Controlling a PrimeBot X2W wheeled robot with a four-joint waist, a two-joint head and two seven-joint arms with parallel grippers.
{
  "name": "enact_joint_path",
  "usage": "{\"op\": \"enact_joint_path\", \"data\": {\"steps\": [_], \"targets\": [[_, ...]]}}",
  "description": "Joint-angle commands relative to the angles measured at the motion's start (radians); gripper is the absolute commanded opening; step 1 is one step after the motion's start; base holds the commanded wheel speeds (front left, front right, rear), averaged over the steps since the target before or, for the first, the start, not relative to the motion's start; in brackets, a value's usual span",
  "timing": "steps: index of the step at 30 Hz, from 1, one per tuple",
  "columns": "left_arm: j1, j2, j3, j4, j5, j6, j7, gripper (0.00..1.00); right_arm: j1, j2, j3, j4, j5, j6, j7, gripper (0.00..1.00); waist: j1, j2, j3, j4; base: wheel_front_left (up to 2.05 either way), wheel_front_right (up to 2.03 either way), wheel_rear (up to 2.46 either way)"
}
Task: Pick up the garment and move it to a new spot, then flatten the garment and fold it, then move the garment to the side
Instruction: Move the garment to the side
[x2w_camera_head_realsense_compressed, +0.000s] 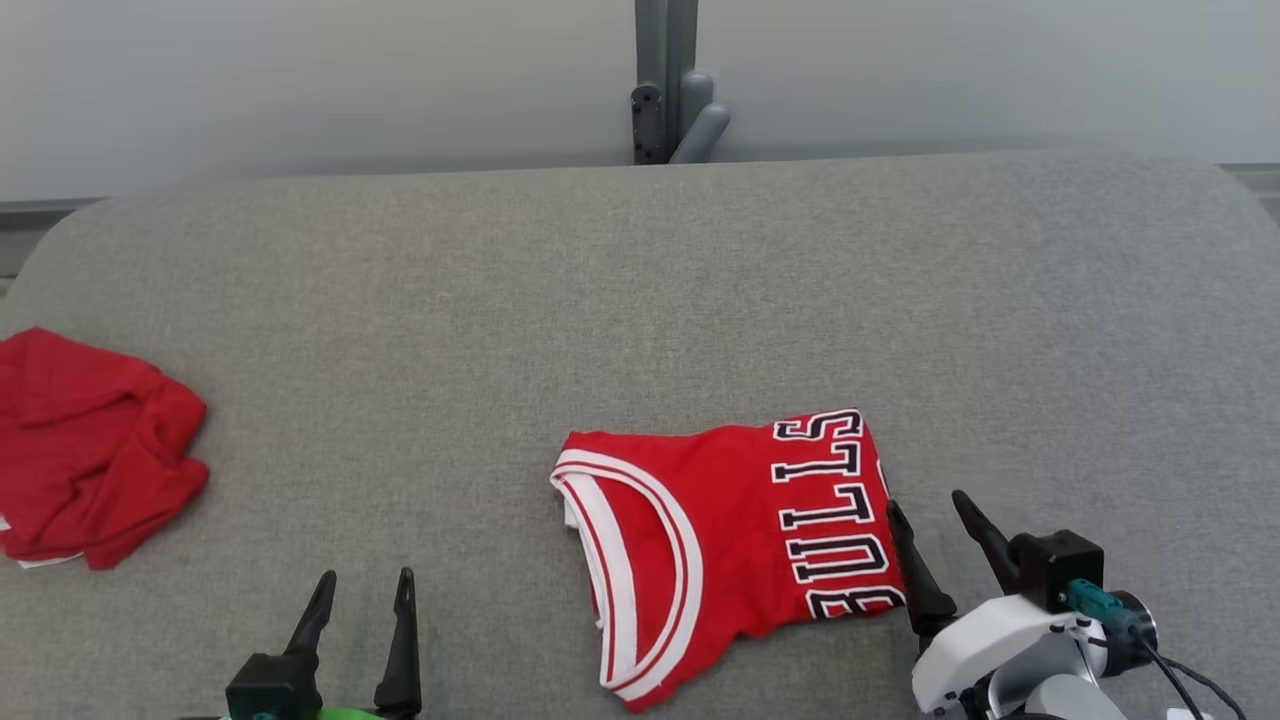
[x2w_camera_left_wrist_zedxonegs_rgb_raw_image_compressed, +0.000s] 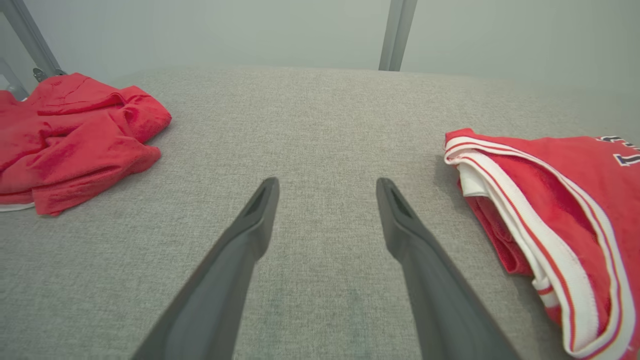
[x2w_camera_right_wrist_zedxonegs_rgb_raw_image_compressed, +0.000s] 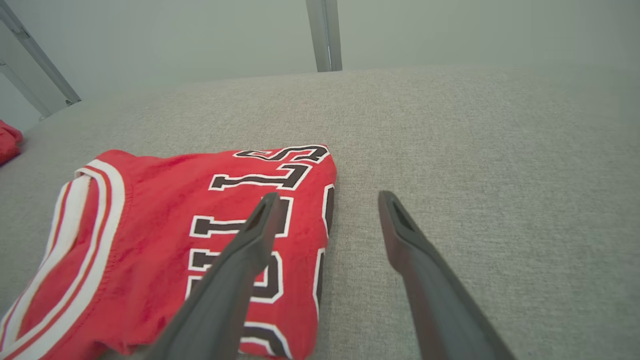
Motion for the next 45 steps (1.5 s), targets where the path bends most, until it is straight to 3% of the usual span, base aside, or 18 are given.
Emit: {"op": "enact_joint_path", "data": {"steps": [1,10,11,12,13,17,21,29,37,41,45], "targets": [[-0.027,0.003,-0.006,0.001,0.005,-0.001,0.0,1.0,-0.028,-0.003,0.005,0.026,0.011,0.0,-0.001,1.0,0.0,0.0,0.056,0.049,0.0,0.0,0.0],[-0.06,0.003,-0.035,0.007,0.004,-0.005,0.0,1.0,-0.136,-0.012,0.065,0.272,0.065,0.0,-0.001,1.0,0.0,0.0,0.113,0.132,0.0,0.0,0.0],[-0.06,0.003,-0.035,0.007,0.005,-0.005,0.0,1.0,-0.148,-0.013,0.069,0.29,0.074,0.0,-0.001,0.86,0.0,0.0,0.115,0.136,0.0,0.0,0.0],[-0.061,0.003,-0.036,0.007,0.004,-0.004,0.0,1.0,-0.156,-0.014,0.074,0.303,0.079,0.0,0.001,0.59,0.0,0.0,0.116,0.138,0.0,0.0,0.0],[-0.062,0.003,-0.036,0.007,0.004,-0.004,0.0,1.0,-0.162,-0.012,0.079,0.304,0.088,0.0,0.001,0.0,0.0,0.0,0.116,0.139,0.0,0.0,0.0],[-0.056,0.003,-0.028,0.005,0.008,-0.001,0.0,1.0,-0.172,-0.013,0.083,0.283,0.102,-0.001,0.001,0.0,0.0,0.0,0.111,0.131,0.0,0.0,0.0],[-0.036,0.003,-0.018,0.003,0.014,-0.005,0.0,1.0,-0.159,-0.022,0.054,0.24,0.103,-0.001,0.0,0.0,0.0,0.0,0.088,0.08,0.0,0.0,0.0],[-0.033,0.003,-0.012,0.004,0.013,-0.014,0.0,1.0,-0.124,-0.029,0.035,0.235,0.084,-0.001,-0.001,0.0,0.0,0.0,0.063,-0.154,0.0,0.0,0.0],[-0.087,0.003,-0.034,-0.002,0.023,-0.017,0.0,1.0,-0.136,-0.035,0.046,0.222,0.095,-0.001,-0.001,0.0,0.0,0.0,0.108,-0.38,0.0,0.0,0.0],[-0.123,0.003,-0.052,-0.004,0.043,-0.025,0.0,1.0,-0.153,-0.026,0.049,0.204,0.112,-0.001,-0.001,0.0,0.0,0.0,0.151,-0.441,0.0,0.0,0.0],[-0.154,0.003,-0.062,-0.004,0.063,-0.03,0.0,1.0,-0.178,-0.021,0.061,0.18,0.119,-0.001,-0.001,0.0,0.0,0.0,0.196,-0.445,0.0,0.0,0.0]]}}
